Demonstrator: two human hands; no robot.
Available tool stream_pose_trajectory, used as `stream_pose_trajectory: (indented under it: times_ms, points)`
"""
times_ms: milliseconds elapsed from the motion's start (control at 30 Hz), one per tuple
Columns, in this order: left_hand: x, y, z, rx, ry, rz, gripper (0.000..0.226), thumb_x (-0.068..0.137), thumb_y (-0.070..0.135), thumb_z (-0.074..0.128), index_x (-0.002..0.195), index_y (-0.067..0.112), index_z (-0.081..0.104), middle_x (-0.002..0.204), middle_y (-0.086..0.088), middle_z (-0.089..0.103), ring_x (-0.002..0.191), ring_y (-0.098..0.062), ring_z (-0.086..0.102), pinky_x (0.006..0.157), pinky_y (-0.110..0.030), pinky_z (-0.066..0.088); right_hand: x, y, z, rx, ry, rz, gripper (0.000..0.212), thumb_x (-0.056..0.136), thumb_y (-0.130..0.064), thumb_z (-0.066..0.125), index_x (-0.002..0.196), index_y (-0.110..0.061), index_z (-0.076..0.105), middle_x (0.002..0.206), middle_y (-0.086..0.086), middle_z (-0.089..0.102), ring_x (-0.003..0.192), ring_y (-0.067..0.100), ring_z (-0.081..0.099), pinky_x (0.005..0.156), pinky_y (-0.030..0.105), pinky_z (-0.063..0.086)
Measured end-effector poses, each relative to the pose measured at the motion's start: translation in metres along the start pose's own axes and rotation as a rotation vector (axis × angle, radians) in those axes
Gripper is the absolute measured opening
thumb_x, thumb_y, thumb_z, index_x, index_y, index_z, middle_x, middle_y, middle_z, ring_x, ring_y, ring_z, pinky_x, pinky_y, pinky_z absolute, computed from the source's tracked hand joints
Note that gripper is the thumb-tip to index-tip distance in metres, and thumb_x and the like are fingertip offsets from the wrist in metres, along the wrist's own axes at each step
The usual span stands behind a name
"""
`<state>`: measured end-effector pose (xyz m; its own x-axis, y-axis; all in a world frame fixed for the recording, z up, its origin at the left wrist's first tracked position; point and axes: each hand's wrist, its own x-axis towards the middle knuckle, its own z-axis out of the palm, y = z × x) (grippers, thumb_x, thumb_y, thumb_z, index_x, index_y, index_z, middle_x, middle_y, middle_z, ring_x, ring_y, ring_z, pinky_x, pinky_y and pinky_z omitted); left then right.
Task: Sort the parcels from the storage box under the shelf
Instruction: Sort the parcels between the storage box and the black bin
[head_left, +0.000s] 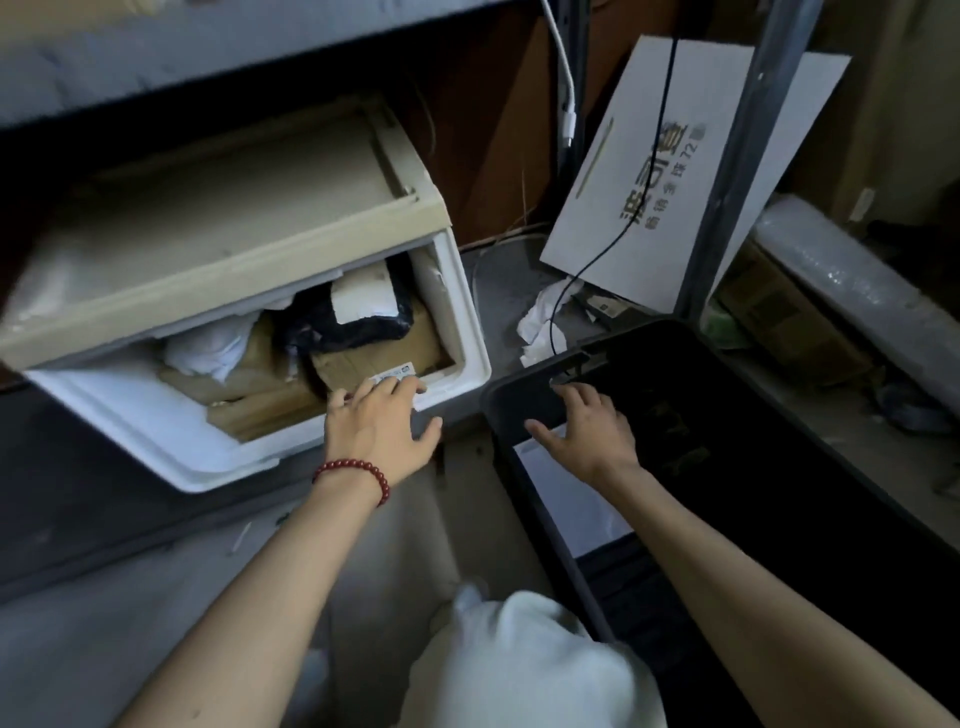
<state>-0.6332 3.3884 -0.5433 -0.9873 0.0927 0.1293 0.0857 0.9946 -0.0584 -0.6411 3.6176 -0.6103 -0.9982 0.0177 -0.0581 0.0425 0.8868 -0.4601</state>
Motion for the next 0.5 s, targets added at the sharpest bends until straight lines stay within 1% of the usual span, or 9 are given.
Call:
stream_pose_trajectory:
  times_ms: [133, 233, 300, 400, 500]
  points:
    - [-0.025, -0.031, -0.033, -0.042, 0.035, -0.124, 0.041, 0.085, 0.056, 0.047, 0.12, 0.034, 0.05, 0.119, 0.011, 0.06, 0.115, -0.018, 0.052, 0.092, -0.037, 0.033, -0.013, -0.058, -0.027, 0.015, 0.019, -0.142, 0.07, 0.089, -0.061, 0.047, 0.142, -0.017, 0.036, 0.145, 0.006, 0.037, 0.133, 0.027, 0.034, 0.103, 0.042, 0.036]
    - [-0.042, -0.057, -0.053, -0.022, 0.047, -0.189, 0.045, 0.085, 0.057, 0.048, 0.122, 0.032, 0.048, 0.12, 0.007, 0.06, 0.114, -0.021, 0.052, 0.092, -0.038, 0.035, -0.021, -0.097, -0.037, 0.08, 0.024, -0.207, 0.072, 0.089, -0.059, 0.049, 0.144, -0.016, 0.033, 0.147, 0.005, 0.034, 0.135, 0.027, 0.032, 0.104, 0.043, 0.038]
    - [-0.05, -0.072, -0.062, -0.029, 0.05, -0.232, 0.047, 0.086, 0.057, 0.047, 0.125, 0.031, 0.047, 0.122, 0.004, 0.059, 0.115, -0.022, 0.052, 0.092, -0.038, 0.035, -0.024, -0.12, -0.04, 0.105, 0.009, -0.219, 0.075, 0.089, -0.058, 0.051, 0.145, -0.014, 0.032, 0.148, 0.006, 0.033, 0.136, 0.027, 0.032, 0.105, 0.043, 0.037]
    - [-0.063, -0.09, -0.067, -0.054, 0.052, -0.297, 0.049, 0.087, 0.057, 0.046, 0.128, 0.03, 0.045, 0.126, 0.003, 0.057, 0.116, -0.022, 0.052, 0.093, -0.039, 0.036, -0.025, -0.155, -0.04, 0.112, -0.075, -0.195, 0.081, 0.088, -0.06, 0.052, 0.147, -0.01, 0.027, 0.15, 0.009, 0.028, 0.137, 0.028, 0.028, 0.105, 0.043, 0.035]
    - [-0.071, -0.103, -0.065, -0.105, 0.051, -0.37, 0.054, 0.088, 0.056, 0.047, 0.133, 0.028, 0.042, 0.132, 0.002, 0.054, 0.12, -0.023, 0.05, 0.095, -0.041, 0.037, -0.021, -0.191, -0.037, 0.108, -0.133, -0.2, 0.083, 0.088, -0.058, 0.054, 0.149, -0.012, 0.021, 0.153, 0.01, 0.024, 0.139, 0.029, 0.027, 0.106, 0.044, 0.034]
